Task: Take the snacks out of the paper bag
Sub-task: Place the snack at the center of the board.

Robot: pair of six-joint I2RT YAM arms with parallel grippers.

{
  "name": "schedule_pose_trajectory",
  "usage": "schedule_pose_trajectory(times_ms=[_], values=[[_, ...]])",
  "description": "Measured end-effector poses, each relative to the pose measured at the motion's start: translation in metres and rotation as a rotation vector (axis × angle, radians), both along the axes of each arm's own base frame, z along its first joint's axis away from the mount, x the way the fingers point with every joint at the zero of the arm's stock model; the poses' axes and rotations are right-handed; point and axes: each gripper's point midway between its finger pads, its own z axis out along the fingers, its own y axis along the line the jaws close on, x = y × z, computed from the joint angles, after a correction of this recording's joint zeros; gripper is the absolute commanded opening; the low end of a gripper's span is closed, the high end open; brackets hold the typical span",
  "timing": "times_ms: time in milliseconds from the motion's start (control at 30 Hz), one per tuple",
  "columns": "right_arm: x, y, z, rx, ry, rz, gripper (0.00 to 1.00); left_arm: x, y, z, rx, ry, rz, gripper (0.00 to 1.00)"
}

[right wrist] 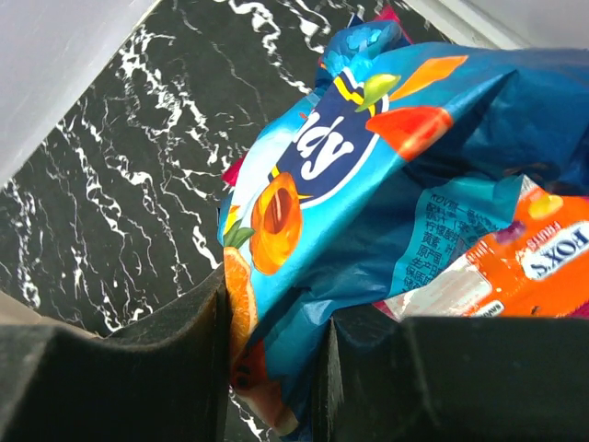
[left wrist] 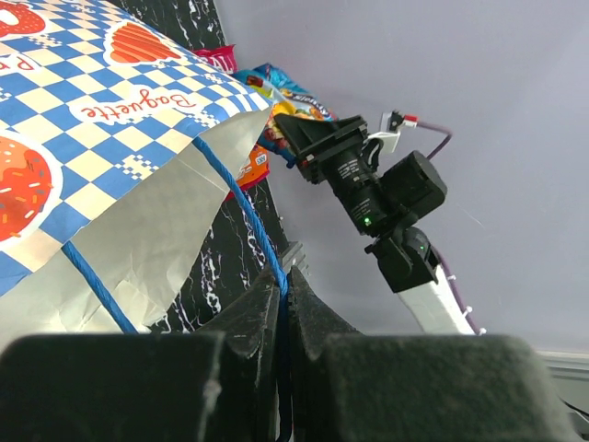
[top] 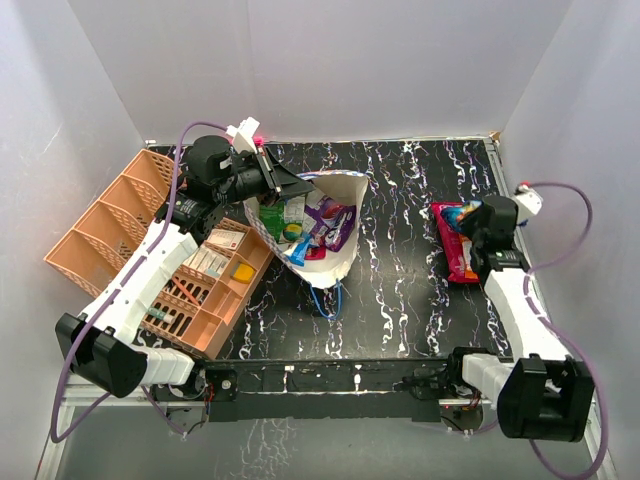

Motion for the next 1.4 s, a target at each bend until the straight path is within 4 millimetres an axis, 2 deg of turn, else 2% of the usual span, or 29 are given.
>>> schedule_pose_trajectory(times_ms=[133, 300, 433, 533, 633, 800, 900, 1167, 1300, 1400], values=[[-0.012, -0.022, -0.02, 0.152, -0.052, -0.074, 0.07, 0.0, 0.0, 0.0, -0.002, 0.0, -0.002, 0.0], [-0.004, -0.039, -0.016, 0.253, -0.15, -0.109, 0.07, -0.002, -0.001, 0.001, -0.007, 0.006, -0.007, 0.0], [0.01, -0.037, -0.008, 0.278, -0.217, -0.07, 0.07, -0.003, -0.001, 0.001, -0.01, 0.009, -0.016, 0.0], [0.016, -0.032, -0.012, 0.3, -0.23, -0.041, 0.07, -0.004, -0.002, 0.002, -0.013, 0.011, -0.02, 0.0], [0.012, -0.029, -0.027, 0.317, -0.225, -0.04, 0.07, -0.005, -0.002, 0.002, -0.015, 0.013, -0.023, 0.0], [-0.004, -0.029, -0.067, 0.318, -0.207, -0.071, 0.08, -0.006, -0.003, 0.003, -0.018, 0.015, -0.03, 0.0], [-0.01, -0.028, -0.078, 0.319, -0.217, -0.08, 0.09, -0.007, -0.003, 0.003, -0.019, 0.015, -0.036, 0.0], [-0.017, -0.03, -0.101, 0.339, -0.213, -0.118, 0.3, -0.008, -0.003, 0.003, -0.023, 0.016, -0.04, 0.0], [-0.016, -0.03, -0.101, 0.339, -0.215, -0.117, 0.55, -0.008, -0.003, 0.004, -0.025, 0.019, -0.042, 0.0], [-0.02, -0.03, -0.099, 0.337, -0.209, -0.128, 0.68, -0.008, -0.004, 0.004, -0.027, 0.021, -0.041, 0.0]])
